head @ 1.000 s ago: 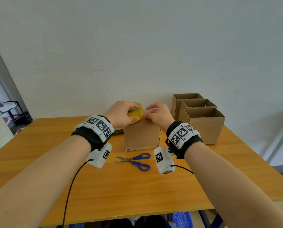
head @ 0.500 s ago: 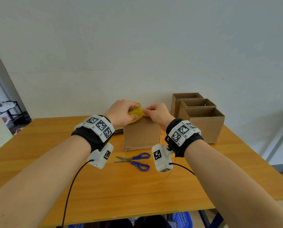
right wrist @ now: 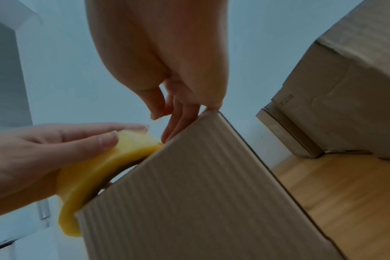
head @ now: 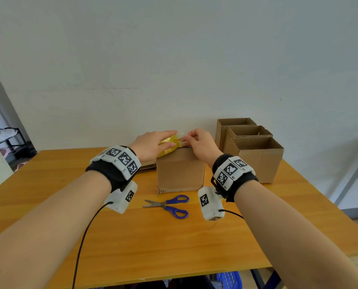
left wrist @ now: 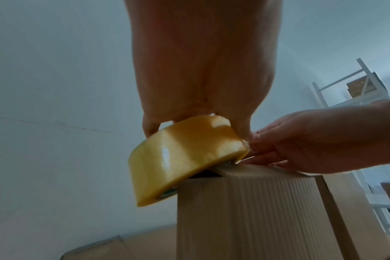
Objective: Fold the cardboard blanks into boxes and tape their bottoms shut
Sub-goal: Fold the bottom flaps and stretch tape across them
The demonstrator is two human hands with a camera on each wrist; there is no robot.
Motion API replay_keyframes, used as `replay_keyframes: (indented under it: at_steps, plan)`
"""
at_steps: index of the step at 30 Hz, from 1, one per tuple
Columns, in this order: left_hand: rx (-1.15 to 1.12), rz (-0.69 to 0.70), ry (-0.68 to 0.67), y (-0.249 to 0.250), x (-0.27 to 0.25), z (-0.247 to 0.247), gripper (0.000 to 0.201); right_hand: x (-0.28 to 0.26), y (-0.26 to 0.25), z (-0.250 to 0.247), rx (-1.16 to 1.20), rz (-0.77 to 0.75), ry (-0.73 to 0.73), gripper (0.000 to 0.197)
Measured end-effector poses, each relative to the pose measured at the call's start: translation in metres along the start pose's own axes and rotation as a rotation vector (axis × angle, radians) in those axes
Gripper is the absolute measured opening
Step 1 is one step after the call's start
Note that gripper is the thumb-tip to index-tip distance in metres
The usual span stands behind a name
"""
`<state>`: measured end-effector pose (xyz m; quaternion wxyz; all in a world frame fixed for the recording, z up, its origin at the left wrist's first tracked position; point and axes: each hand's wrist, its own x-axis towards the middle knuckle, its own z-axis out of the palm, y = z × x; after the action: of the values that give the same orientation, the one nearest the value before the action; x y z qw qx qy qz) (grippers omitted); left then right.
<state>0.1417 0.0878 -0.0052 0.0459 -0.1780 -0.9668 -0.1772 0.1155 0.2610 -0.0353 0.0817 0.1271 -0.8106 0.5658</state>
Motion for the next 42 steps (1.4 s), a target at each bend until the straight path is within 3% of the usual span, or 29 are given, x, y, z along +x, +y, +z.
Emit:
replay_keyframes:
  at_steps: [6, 11, 16, 28, 36, 42]
  plan:
    - [0.016, -0.013, -0.003, -0.006, -0.005, 0.001, 0.075, 0.004, 0.008, 0.0, 0.126, 0.063, 0.021, 0.006]
    - [0.075, -0.073, 0.153, -0.004, -0.007, -0.003, 0.046, 0.004, 0.007, -0.002, 0.174, 0.093, 0.057, 0.005]
    - [0.064, -0.079, 0.344, -0.003, -0.005, 0.005, 0.036, 0.001, 0.009, -0.004, 0.203, 0.099, 0.064, 0.01]
    - [0.013, -0.103, 0.644, 0.0, 0.011, 0.004, 0.051, -0.005, 0.008, -0.001, 0.334, 0.114, 0.069, 0.008]
    - [-0.044, -0.131, 0.641, 0.006, 0.012, 0.003, 0.043, -0.008, 0.008, 0.0, 0.266, 0.075, 0.063, 0.005]
    - [-0.279, -0.227, 0.652, 0.0, 0.007, 0.004, 0.037, -0.008, 0.008, 0.002, 0.23, 0.086, 0.072, 0.003]
